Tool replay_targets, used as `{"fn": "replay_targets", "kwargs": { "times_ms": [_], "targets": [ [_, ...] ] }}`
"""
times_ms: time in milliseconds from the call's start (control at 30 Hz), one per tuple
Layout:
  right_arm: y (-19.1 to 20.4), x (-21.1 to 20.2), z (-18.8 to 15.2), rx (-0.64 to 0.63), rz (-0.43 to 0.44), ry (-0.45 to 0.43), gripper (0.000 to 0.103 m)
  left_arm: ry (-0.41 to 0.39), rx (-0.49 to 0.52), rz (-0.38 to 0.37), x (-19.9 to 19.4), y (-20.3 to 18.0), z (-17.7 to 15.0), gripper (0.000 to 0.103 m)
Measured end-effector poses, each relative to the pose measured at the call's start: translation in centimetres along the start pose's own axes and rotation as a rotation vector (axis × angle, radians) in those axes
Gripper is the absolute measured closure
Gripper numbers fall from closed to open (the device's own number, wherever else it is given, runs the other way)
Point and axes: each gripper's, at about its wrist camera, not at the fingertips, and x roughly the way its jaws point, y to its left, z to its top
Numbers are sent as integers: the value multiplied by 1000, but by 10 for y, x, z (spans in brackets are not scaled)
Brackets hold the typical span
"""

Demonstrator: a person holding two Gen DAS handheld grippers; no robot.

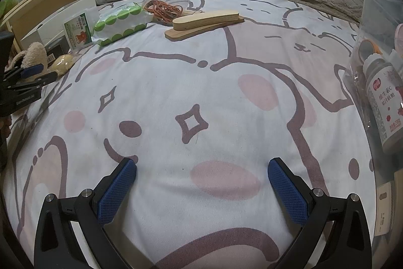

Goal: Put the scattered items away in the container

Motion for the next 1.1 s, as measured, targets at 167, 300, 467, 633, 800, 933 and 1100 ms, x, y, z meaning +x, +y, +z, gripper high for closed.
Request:
{"fn": "replay_targets", "kwargs": {
  "times_ms": [167,300,467,633,800,933,1100],
  "targets": [
    [0,0,0,0,0,0,0,-2,-20,-17,0,-1,2,92],
    [0,-1,0,1,1,1,0,-19,-52,-95,-12,-5,3,92],
    [-3,0,1,10,22,5,0,-27,-36,-194,-36,-26,0,92],
    [-5,-1,3,18,37,10,0,-2,-18,-267,-54,-51,-7,92],
    [-6,-1,3,21,45,8,0,37,-29,-373,-72,-71,-23,92],
    [-6,0,3,18,39,7,0,50,-19,-459,-85,-85,-33,89],
    [-5,0,2,16,37,5,0,52,-75,-548,-86,-86,-32,48]
  ]
}}
